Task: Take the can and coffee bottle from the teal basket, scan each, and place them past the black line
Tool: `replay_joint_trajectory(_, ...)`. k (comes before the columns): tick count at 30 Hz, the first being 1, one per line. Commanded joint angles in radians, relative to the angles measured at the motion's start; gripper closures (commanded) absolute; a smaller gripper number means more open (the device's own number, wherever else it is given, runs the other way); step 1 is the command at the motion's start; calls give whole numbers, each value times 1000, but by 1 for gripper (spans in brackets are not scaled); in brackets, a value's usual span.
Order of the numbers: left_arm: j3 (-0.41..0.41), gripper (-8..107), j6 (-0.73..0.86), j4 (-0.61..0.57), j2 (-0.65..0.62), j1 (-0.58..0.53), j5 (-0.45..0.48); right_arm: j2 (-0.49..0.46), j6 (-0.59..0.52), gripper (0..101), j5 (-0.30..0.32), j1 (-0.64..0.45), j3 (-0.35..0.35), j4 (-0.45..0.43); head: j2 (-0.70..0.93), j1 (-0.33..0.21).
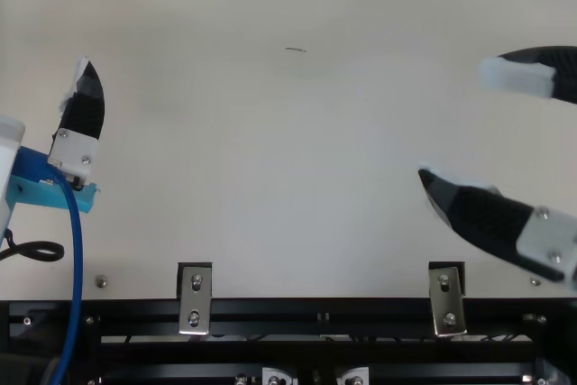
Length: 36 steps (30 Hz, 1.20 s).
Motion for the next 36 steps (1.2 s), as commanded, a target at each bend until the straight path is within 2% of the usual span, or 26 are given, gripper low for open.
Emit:
replay_joint_trajectory(1,0,9,0,0,0,0,0,-86,11,0,-2,-9,-8,-1,-14,-30)
replay_joint_trajectory(4,0,9,0,0,0,0,0,-152,24,0,-2,-22,-22,2,-14,-30)
replay_joint_trajectory(5,0,9,0,0,0,0,0,-104,22,0,3,-18,-18,-4,-14,-30)
replay_joint_trajectory(8,0,9,0,0,0,0,0,-154,23,0,11,-20,-20,1,-14,-30)
replay_joint_trajectory(26,0,9,0,0,0,0,0,-156,23,0,0,-20,-20,2,-1,-20)
replay_joint_trajectory(31,0,9,0,0,0,0,0,-156,23,0,0,-20,-20,2,127,2)
replay_joint_trajectory(36,0,9,0,0,0,0,0,-156,23,0,0,-20,-20,2,345,-13)
